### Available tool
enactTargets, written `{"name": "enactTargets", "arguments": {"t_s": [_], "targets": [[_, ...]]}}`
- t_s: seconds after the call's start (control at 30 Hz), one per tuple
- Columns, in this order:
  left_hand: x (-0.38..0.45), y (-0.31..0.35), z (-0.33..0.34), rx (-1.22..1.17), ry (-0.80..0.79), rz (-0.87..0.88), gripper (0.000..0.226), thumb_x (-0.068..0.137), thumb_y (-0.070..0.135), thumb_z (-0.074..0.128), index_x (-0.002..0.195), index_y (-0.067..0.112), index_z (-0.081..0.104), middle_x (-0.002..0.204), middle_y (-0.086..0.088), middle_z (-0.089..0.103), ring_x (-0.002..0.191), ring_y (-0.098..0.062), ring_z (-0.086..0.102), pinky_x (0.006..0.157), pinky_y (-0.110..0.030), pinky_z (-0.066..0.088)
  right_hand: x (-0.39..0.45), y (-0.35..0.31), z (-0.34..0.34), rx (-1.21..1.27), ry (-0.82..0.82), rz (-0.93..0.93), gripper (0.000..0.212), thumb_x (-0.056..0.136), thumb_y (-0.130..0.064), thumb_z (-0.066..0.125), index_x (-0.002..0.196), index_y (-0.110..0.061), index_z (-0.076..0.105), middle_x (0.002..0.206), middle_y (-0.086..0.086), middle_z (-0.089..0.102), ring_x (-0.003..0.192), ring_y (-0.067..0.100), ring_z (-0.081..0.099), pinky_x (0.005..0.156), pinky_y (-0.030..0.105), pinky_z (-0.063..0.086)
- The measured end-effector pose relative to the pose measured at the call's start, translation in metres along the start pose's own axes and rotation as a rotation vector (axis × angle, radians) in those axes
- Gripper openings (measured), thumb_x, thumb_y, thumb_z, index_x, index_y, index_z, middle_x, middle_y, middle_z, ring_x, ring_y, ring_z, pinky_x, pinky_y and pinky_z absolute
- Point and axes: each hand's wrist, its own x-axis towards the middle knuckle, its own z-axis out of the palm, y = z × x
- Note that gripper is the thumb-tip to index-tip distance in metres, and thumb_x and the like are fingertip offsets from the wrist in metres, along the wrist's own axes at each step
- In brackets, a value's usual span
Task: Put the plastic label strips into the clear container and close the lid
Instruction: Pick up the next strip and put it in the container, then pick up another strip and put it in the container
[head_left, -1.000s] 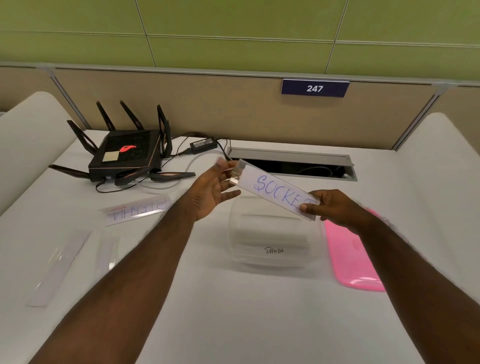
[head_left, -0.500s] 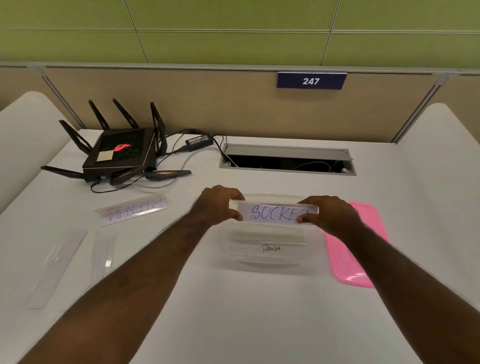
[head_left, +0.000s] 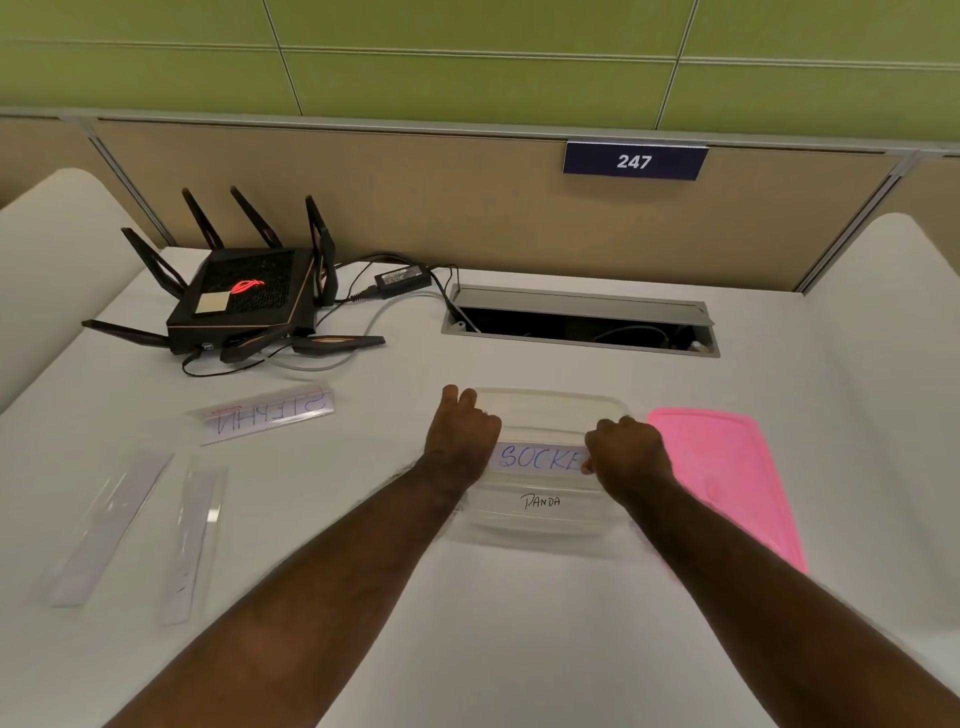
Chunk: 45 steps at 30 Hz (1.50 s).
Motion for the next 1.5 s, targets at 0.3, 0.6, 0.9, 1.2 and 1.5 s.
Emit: {"name": "enactTargets", "arguments": {"t_s": [0.3, 0.6, 0.9, 1.2, 1.5], "targets": [[0.006, 0.007, 0.008, 0.035, -0.092, 0.001, 0.012, 0.079, 0.005, 0.059, 0.082, 0.013, 0.069, 0.081, -0.003, 0.071, 0.105, -0.03, 0.049, 0.104, -0.045, 0.027, 0.004, -0.021, -0.003, -0.053, -0.115, 0.032, 0.018, 0.084, -0.006, 0.055, 0.082, -0.019, 0.066, 0.092, 0.0, 0.072, 0.086, 0.023, 0.067, 0.062, 0.027, 0.035], [-0.001, -0.007, 0.005, -0.153, 0.21, -0.026, 0.026, 0.081, 0.017, 0.051, 0.099, 0.02, 0.069, 0.097, 0.001, 0.067, 0.091, -0.024, 0.054, 0.076, -0.038, 0.033, 0.016, -0.026, -0.011, 0.111, 0.065, 0.017, 0.038, 0.092, -0.045, 0.053, 0.119, -0.019, 0.059, 0.113, 0.003, 0.066, 0.095, 0.026, 0.064, 0.071, 0.033, 0.046], [-0.059, -0.061, -0.004, -0.413, 0.444, -0.513, 0.052, 0.079, 0.03, 0.061, 0.129, 0.019, 0.053, 0.127, -0.002, 0.063, 0.115, -0.025, 0.058, 0.094, -0.046, 0.044, 0.035, -0.083, -0.066, 0.334, 0.354, -0.106, 0.044, 0.093, -0.037, 0.051, 0.135, -0.023, 0.052, 0.139, 0.002, 0.055, 0.108, 0.026, 0.062, 0.078, 0.038, 0.054], [-0.151, -0.121, 0.048, -0.398, 0.192, -0.833, 0.075, 0.085, 0.043, 0.056, 0.148, 0.015, 0.029, 0.153, -0.011, 0.037, 0.141, -0.034, 0.033, 0.109, -0.059, 0.032, 0.061, -0.207, -0.077, 0.356, 0.252, -0.395, 0.056, 0.097, -0.041, 0.042, 0.148, -0.02, 0.033, 0.156, 0.004, 0.033, 0.145, 0.025, 0.025, 0.118, 0.046, 0.012], [-0.257, -0.142, 0.106, -0.287, -0.022, -1.011, 0.081, 0.083, 0.046, 0.043, 0.15, 0.004, 0.025, 0.155, -0.023, 0.027, 0.142, -0.046, 0.025, 0.105, -0.072, 0.022, 0.046, -0.334, -0.048, 0.253, -0.01, -0.773, 0.082, 0.09, -0.055, 0.047, 0.153, -0.018, 0.011, 0.163, 0.004, 0.004, 0.149, 0.026, -0.006, 0.116, 0.05, -0.009]]}}
